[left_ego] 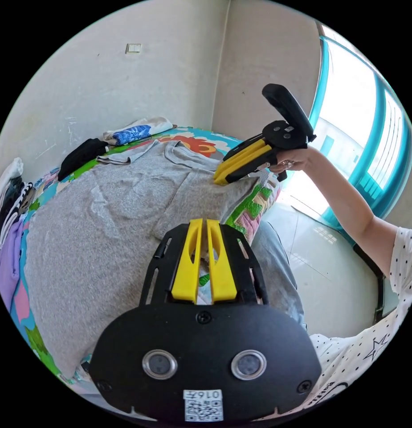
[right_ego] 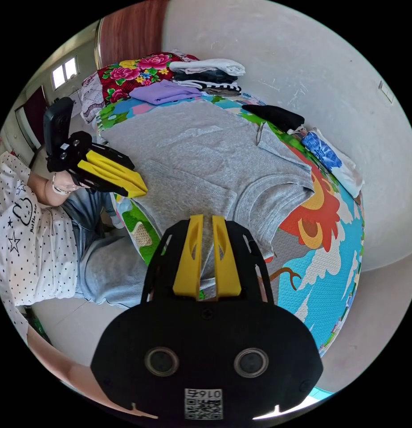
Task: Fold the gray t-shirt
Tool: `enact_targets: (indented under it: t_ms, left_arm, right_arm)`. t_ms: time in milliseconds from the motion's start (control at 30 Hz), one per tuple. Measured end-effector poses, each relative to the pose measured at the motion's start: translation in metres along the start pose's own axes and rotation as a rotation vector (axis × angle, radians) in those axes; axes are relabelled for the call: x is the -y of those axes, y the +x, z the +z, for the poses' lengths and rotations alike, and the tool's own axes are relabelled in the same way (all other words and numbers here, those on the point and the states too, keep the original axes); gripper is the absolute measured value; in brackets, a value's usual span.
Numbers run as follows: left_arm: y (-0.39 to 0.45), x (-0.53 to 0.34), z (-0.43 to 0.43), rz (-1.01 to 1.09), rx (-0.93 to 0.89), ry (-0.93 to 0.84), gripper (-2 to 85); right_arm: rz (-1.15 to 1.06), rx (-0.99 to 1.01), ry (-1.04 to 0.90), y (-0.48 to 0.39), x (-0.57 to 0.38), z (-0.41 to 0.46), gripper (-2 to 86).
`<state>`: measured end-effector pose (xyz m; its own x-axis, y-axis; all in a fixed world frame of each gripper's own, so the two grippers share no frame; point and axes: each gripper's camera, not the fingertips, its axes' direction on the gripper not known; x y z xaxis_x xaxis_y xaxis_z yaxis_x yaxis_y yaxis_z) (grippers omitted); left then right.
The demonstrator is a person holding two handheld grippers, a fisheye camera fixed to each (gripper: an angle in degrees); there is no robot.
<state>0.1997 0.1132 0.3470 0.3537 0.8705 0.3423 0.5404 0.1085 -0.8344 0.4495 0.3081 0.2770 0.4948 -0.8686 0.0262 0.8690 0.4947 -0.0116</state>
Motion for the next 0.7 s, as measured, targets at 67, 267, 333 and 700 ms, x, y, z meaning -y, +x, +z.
enact_targets:
  t_ms: [67, 267, 333, 700]
  left_arm:
    - [-0.003, -0.001, 0.002, -0.003, -0.008, -0.001, -0.9]
    - [-0.009, -0.001, 0.002, 0.001, -0.005, 0.001, -1.0]
    - [-0.011, -0.002, 0.003, 0.002, -0.004, 0.002, -0.9]
    - [-0.035, -0.014, 0.002, -0.042, -0.048, 0.039, -0.9]
  right_arm:
    - [-0.002, -0.001, 0.004, 0.001, -0.002, -0.001, 1.4]
    - [0.005, -0.03, 0.031, 0.004, -0.004, -0.012, 0.1]
    - [0.012, -0.022, 0.049, 0.009, -0.005, -0.017, 0.1]
    - [0.079, 0.029, 0.12, 0.027, -0.03, -0.028, 4.0]
